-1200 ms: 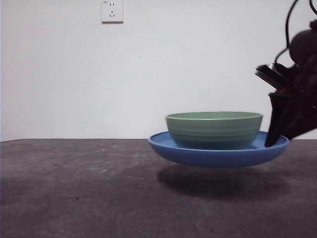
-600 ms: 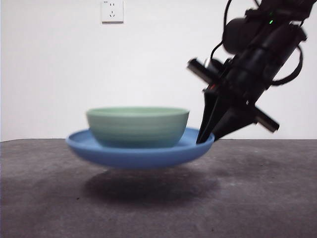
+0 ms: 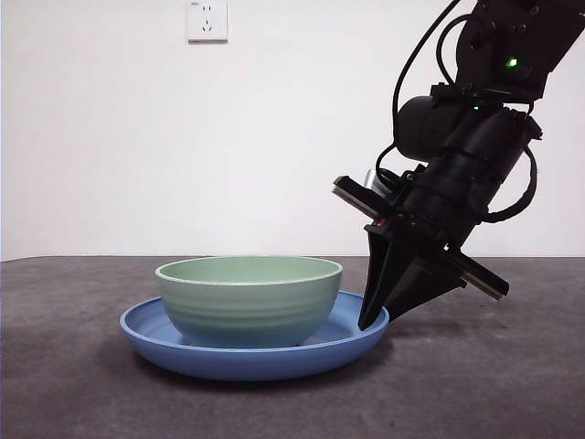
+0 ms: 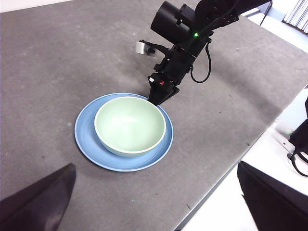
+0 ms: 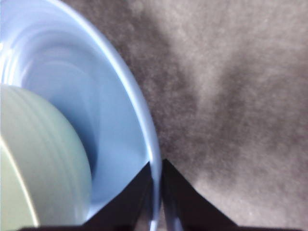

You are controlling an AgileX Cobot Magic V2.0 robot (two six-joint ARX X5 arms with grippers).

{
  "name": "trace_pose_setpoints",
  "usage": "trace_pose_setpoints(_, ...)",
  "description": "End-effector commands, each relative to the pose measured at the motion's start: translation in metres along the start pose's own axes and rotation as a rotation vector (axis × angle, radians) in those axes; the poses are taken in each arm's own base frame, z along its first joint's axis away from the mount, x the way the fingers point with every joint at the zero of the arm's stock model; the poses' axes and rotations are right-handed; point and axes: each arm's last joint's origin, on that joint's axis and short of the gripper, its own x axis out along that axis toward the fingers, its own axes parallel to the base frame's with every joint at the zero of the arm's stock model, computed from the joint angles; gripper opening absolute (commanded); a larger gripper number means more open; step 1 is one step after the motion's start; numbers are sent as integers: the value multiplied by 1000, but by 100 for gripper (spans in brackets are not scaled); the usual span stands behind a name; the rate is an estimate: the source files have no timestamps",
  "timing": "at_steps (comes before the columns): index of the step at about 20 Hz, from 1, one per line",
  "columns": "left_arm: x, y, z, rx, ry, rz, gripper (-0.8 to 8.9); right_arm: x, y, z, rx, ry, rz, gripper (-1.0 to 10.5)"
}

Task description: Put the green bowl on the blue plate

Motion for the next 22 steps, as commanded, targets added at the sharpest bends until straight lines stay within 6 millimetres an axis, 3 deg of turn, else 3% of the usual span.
trace_pose_setpoints(1,-2,-1,3,2,-21,-6,594,5,4,4,-17,-1,9,102)
trace_pose_setpoints(3,-2,-1,3,3,-21,-7,594,5,4,5,-22,-4,11,181)
trace_pose_setpoints(7,-2,-1,3,2,-21,-7,594,-9,8,7,-44,-58,-12,187)
trace_pose_setpoints(11,-2,-1,3,2,-21,-7,594,-58,22,1,-91,-193,-65,299)
trace_pose_setpoints(15,-2,-1,3,2,-20,-6,594,-121,45,-34,-184,-303,-134,411)
trace_pose_setpoints(22,-2,-1,3,2,-21,-7,594,-207,72,-129,-354,-434,-154,550)
